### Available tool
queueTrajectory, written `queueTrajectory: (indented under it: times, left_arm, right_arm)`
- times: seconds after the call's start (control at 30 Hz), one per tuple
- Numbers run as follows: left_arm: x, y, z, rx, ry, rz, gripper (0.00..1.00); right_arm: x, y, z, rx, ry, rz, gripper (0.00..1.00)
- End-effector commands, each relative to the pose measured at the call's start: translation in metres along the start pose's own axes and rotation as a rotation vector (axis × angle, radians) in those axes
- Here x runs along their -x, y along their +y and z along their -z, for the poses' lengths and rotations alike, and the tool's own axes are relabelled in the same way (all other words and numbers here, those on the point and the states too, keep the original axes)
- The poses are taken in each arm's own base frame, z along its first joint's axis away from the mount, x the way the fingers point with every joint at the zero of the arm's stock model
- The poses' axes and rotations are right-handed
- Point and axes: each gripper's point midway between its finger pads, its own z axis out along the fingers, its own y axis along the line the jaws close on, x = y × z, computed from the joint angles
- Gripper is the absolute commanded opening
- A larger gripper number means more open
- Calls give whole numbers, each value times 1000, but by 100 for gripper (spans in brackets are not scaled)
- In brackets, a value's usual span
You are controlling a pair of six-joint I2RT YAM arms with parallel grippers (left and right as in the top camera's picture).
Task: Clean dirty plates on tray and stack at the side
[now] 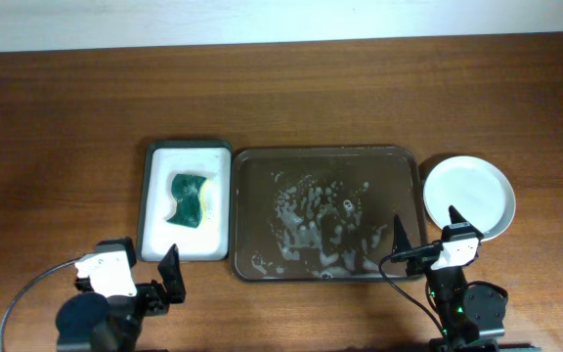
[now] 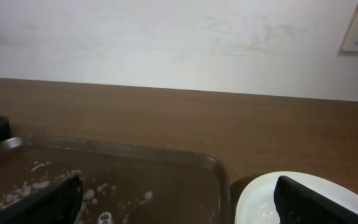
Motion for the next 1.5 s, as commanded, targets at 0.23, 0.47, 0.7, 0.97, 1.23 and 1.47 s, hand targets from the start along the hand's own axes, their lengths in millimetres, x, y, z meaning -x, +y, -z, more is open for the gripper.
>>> queueTrajectory:
  times: [0.23, 0.47, 0.7, 0.97, 1.23, 1.47]
  left_arm:
    - [-3, -15, -37, -120, -331, -209, 100]
    - [20, -29, -42, -142, -599, -406, 99]
    - [-15, -27, -65, -168, -475, -422, 99]
    - [-26, -24, -70, -165, -423, -418, 99]
    - [-26, -24, -70, -165, -423, -418, 99]
    - [-26, -24, -70, -165, -424, -418, 99]
  right_arm:
    - [-1, 1, 0, 6, 0, 6, 99]
    - [-1, 1, 0, 6, 0, 6, 98]
    - [-1, 1, 0, 6, 0, 6, 99]
    - [-1, 1, 0, 6, 0, 6, 99]
    - [-1, 1, 0, 6, 0, 6, 99]
    - [-1, 1, 0, 6, 0, 6, 99]
